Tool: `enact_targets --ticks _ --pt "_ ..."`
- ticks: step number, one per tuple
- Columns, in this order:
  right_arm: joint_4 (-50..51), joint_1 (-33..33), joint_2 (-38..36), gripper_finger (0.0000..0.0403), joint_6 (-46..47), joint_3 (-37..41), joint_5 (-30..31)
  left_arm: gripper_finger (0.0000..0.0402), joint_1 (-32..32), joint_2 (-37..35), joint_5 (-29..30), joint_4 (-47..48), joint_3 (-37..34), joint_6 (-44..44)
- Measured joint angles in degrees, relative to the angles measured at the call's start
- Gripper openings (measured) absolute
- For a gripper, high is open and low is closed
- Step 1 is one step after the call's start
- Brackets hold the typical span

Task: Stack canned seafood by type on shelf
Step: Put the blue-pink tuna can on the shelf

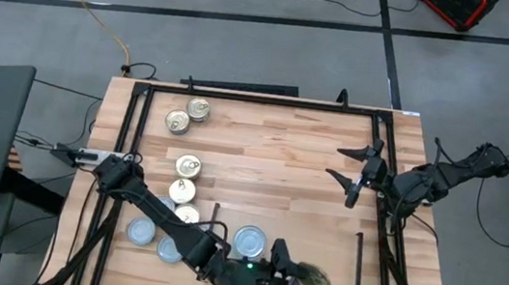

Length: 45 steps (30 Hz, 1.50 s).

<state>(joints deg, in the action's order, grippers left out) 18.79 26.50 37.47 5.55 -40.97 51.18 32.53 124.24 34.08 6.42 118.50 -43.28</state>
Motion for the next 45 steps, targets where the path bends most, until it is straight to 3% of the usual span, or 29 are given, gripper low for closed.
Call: enact_targets --ticks 6,11,17,30,38,45 --pt "-2.1 0.0 1.14 0.0317 0.02 0.0 -0.01 0.0191 -0.16 3.43 3.65 1.33 -0.08 -0.71" --pt "-3.05 0.19 3.45 0.0317 1.14 0.09 -0.09 0.0195 -0.52 7.57 11.34 -5.57 -0.17 -8.59" --pt "-2.85 2.39 4.99 0.0317 4.63 0.04 -0.28 0.0191 -0.31 8.03 13.83 -9.21 -0.11 -8.24" --pt "-2.69 12.08 4.94 0.0317 7.26 0.04 0.07 0.0198 -0.42 8.05 13.79 -7.18 -0.11 -8.97" --pt "-2.67 14.73 4.94 0.0317 7.63 0.04 2.97 0.0234 -0.39 7.96 6.64 -4.51 -0.04 -8.12" --pt "-2.68 15.52 4.94 0.0317 7.65 0.04 2.97 0.0266 -0.42 7.92 5.78 -3.57 0.0 -6.63"
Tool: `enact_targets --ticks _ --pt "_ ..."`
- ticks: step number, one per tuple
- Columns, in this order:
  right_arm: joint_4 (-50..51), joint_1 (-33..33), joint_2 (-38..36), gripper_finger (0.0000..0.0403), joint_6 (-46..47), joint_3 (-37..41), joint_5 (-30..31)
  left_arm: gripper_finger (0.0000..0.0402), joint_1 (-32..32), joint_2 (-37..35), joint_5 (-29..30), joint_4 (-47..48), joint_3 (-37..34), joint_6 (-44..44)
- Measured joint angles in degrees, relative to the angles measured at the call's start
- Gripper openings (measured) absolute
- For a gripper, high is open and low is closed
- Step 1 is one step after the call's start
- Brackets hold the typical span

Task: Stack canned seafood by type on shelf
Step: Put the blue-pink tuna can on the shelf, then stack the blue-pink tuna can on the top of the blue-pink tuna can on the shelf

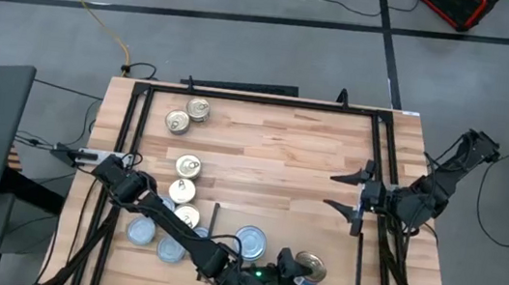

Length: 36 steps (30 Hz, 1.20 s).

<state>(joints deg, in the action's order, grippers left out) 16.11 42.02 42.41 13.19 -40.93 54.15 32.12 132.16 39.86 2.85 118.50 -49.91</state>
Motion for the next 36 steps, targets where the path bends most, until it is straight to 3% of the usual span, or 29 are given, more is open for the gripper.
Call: enact_targets --ticks 7,21,29,33,36 --pt "0.0 -0.04 0.0 0.0317 0.0 0.0 0.02 0.0275 0.18 -0.13 -5.15 0.39 -0.03 4.93" --pt "0.01 -0.04 0.0 0.0317 0.02 0.0 0.02 0.0275 1.27 -1.09 -5.88 -2.78 -0.11 8.94" --pt "0.01 -0.04 0.0 0.0317 0.02 0.0 0.02 0.0275 2.87 -6.96 -10.03 -7.93 -0.11 13.23" --pt "0.01 -0.04 0.0 0.0317 0.01 0.0 0.02 0.0275 3.28 -11.96 -6.19 -0.39 -0.11 16.92" --pt "0.03 -0.04 0.0 0.0317 0.0 0.0 0.02 0.0275 3.26 -16.18 -4.33 11.13 -0.09 23.53"
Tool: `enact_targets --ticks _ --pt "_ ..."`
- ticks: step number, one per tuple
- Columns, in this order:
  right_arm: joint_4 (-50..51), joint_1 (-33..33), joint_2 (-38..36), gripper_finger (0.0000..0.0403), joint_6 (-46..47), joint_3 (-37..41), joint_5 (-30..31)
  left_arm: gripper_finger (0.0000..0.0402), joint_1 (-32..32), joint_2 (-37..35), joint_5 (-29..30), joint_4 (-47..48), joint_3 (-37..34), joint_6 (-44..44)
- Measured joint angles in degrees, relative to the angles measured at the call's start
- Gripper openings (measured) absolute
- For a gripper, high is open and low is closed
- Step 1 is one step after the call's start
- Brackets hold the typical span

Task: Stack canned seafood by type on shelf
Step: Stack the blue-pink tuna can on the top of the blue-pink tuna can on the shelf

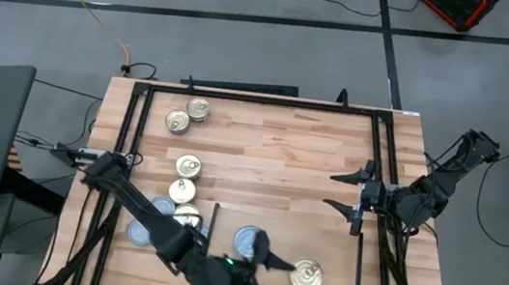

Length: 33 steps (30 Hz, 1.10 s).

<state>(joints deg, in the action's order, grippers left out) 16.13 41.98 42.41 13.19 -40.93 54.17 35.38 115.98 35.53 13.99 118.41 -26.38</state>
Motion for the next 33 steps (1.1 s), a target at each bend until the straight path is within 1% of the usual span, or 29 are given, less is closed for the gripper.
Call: enact_targets --ticks 2,4,6,9,12,17,22,25,29,31,33 --pt "0.05 0.0 0.02 0.0317 0.0 0.0 0.0 0.0275 -0.27 -2.69 1.98 8.59 -0.53 5.71" --pt "-0.05 0.0 0.32 0.0317 0.0 0.0 0.0 0.0274 -0.57 -5.46 4.9 14.42 -2.59 10.38" --pt "-0.09 0.0 0.87 0.0317 -0.02 0.0 0.0 0.027 -0.95 -8.42 8.31 17.26 -5.92 13.41" --pt "-0.42 -0.11 1.43 0.0317 -0.11 0.0 -0.02 0.0258 -1.39 -13.97 11.65 17.11 -12.76 16.24" --pt "-1.4 -0.84 1.7 0.0317 -1.02 -0.02 -0.04 0.0246 -2.29 -20.63 15.02 16.85 -21.48 21.02" --pt "-2.11 -2.16 1.9 0.0317 -1.64 -0.02 -0.02 0.0232 -5.33 -32.87 20.19 14.67 -39.63 30.37" --pt "-2.11 -3.74 1.9 0.0317 -1.66 -0.02 -0.04 0.0225 -7.71 -44.7 24.64 14.94 -55.53 39.57" --pt "-2.22 -4.44 1.9 0.0317 -1.78 -0.02 -0.03 0.0221 -9.36 -50.94 25.47 15.17 -63.86 44.54" --pt "-3.48 -5.87 1.9 0.0317 -3.03 -0.02 -0.07 0.0214 -12.74 -58.34 25.43 15.29 -72.94 49.95" --pt "-3.87 -6.81 1.9 0.0317 -3.14 -0.02 -0.04 0.0211 -15.1 -61.02 23.61 15.36 -76.41 50.86" --pt "-3.98 -7.95 1.9 0.0317 -3.19 -0.02 -0.07 0.0209 -17.86 -63.07 19.62 16.32 -78.73 50.72"
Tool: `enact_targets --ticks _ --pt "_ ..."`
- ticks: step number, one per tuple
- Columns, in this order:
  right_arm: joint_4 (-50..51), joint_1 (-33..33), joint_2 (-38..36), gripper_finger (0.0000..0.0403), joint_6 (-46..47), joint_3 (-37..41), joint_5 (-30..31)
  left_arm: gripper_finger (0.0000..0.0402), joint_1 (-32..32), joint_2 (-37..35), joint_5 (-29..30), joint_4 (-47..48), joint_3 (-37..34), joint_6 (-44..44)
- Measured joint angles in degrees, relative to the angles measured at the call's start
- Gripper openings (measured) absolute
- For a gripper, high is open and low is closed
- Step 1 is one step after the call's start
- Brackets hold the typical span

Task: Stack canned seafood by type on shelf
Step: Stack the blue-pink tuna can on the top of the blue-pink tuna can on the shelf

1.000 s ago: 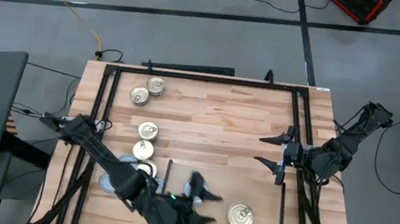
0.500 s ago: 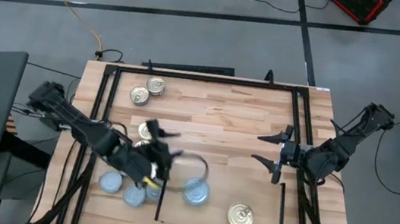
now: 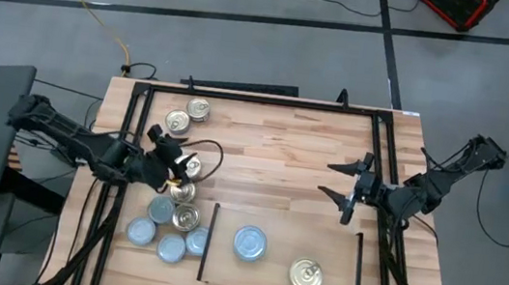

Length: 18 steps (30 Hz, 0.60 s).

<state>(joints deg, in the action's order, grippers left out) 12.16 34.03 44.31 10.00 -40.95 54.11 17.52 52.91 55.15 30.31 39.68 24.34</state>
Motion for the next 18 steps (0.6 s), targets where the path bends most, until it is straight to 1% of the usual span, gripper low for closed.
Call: enact_targets --ticks 3,5,9,10,14,16,18 --pt "0.01 -1.51 0.0 0.0317 -1.05 0.0 0.0 0.0206 -4.87 -2.0 -6.68 5.11 -1.89 -0.35" --pt "-1.04 -2.53 0.0 0.0317 -2.82 0.0 -0.05 0.0205 -8.04 -2.08 -11.35 9.62 -2.14 -0.47" --pt "-3.01 -4.63 -0.04 0.0317 -5.38 0.0 -0.88 0.0205 -12.38 -1.27 -18.11 15.71 -2.17 -1.75" --pt "-2.85 -5.23 -0.03 0.0317 -5.4 0.0 -1.8 0.0205 -13.03 -0.98 -19.87 16.22 -2.17 -2.45" --pt "-2.5 -8.46 0.0 0.0317 -5.5 0.0 -8.29 0.0205 -15.23 0.44 -30.48 14.7 -1.65 -6.96" --pt "-2.51 -10.02 0.45 0.0317 -5.06 0.0 -10.77 0.0205 -16.4 1.65 -31.66 14.73 -1.64 -7.48" --pt "-2.28 -11.43 1.3 0.0317 -4.64 0.0 -11.15 0.0205 -17.84 3.35 -31.65 14.77 -1.64 -7.46"
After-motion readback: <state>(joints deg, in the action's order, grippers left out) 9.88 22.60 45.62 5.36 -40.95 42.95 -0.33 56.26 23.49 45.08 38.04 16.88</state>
